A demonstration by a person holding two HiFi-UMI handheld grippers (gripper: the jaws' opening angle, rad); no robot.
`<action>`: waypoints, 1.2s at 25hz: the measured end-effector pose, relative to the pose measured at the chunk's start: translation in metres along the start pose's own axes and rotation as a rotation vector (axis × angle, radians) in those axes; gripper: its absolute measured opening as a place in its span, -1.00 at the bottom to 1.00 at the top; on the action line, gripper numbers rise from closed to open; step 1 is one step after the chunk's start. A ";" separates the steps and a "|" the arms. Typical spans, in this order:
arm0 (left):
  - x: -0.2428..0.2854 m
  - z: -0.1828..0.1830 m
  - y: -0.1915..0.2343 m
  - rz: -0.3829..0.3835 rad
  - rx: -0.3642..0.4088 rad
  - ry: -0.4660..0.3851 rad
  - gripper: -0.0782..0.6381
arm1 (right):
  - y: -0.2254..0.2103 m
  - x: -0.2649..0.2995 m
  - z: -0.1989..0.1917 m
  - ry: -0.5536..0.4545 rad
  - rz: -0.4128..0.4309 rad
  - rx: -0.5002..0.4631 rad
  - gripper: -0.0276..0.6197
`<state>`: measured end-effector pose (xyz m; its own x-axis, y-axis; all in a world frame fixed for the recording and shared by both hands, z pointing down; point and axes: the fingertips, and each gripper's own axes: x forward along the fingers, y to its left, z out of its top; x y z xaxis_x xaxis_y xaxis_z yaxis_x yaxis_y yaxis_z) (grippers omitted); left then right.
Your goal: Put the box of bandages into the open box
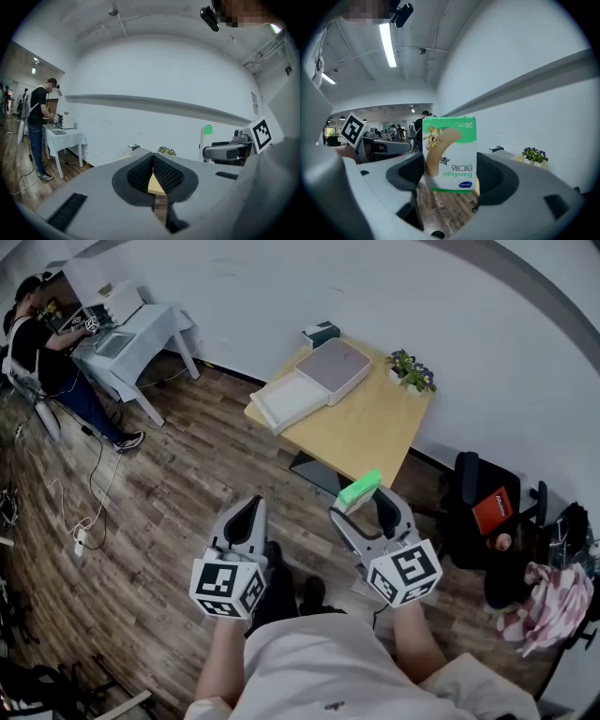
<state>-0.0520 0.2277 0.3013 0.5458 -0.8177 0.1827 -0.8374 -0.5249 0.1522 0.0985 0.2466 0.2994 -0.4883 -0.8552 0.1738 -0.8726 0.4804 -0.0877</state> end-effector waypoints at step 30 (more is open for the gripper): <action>0.127 0.026 0.140 -0.124 -0.024 0.046 -0.77 | -0.024 0.181 0.027 0.060 -0.047 0.072 0.17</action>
<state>-0.1006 0.0447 0.3208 0.6461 -0.7352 0.2049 -0.7629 -0.6149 0.1994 0.0309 0.0754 0.3062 -0.4475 -0.8622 0.2373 -0.8939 0.4233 -0.1478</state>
